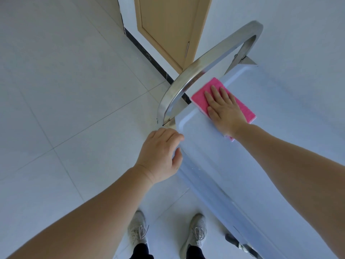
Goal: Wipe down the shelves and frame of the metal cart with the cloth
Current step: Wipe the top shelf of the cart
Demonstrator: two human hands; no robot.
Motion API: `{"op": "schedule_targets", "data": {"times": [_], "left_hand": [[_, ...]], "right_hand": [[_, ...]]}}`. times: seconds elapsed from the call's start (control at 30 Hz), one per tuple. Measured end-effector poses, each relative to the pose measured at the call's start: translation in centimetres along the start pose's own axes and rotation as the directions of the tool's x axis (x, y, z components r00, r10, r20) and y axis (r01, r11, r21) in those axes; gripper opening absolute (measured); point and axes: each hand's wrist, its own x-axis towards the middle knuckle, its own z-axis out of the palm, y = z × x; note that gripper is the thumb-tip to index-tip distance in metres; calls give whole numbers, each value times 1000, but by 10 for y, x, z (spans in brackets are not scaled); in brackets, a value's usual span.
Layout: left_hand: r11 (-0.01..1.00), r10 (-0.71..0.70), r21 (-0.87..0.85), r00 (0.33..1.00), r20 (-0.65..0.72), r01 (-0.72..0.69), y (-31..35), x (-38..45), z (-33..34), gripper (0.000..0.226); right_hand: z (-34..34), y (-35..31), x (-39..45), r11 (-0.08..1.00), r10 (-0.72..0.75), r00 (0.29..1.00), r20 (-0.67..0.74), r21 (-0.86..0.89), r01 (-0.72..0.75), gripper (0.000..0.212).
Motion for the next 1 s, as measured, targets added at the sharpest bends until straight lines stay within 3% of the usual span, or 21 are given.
{"op": "schedule_targets", "data": {"times": [0.2, 0.4, 0.53, 0.63, 0.77, 1.0], "left_hand": [[998, -66, -20, 995, 70, 67, -15, -39, -4, 26], [999, -32, -29, 991, 129, 36, -24, -56, -10, 29], [1000, 14, -27, 991, 134, -11, -26, -60, -14, 27], [1000, 13, -24, 993, 114, -10, -26, -68, -13, 26], [1000, 6, 2, 994, 111, -7, -23, -77, -2, 24], [997, -64, 43, 996, 54, 62, -2, -99, 8, 27]], "right_hand": [[2, -47, -24, 999, -2, 999, 37, 39, 1, 58], [-13, -68, -40, 966, -57, 993, 101, 258, 29, 54], [-29, -43, -41, 998, -66, 998, 4, 5, 66, 58], [-17, -48, -40, 994, -105, 991, 82, 11, 104, 61], [5, -56, -42, 994, -108, 994, 2, 3, 108, 63], [16, -78, -65, 986, -166, 986, -14, -31, 165, 62]]}}
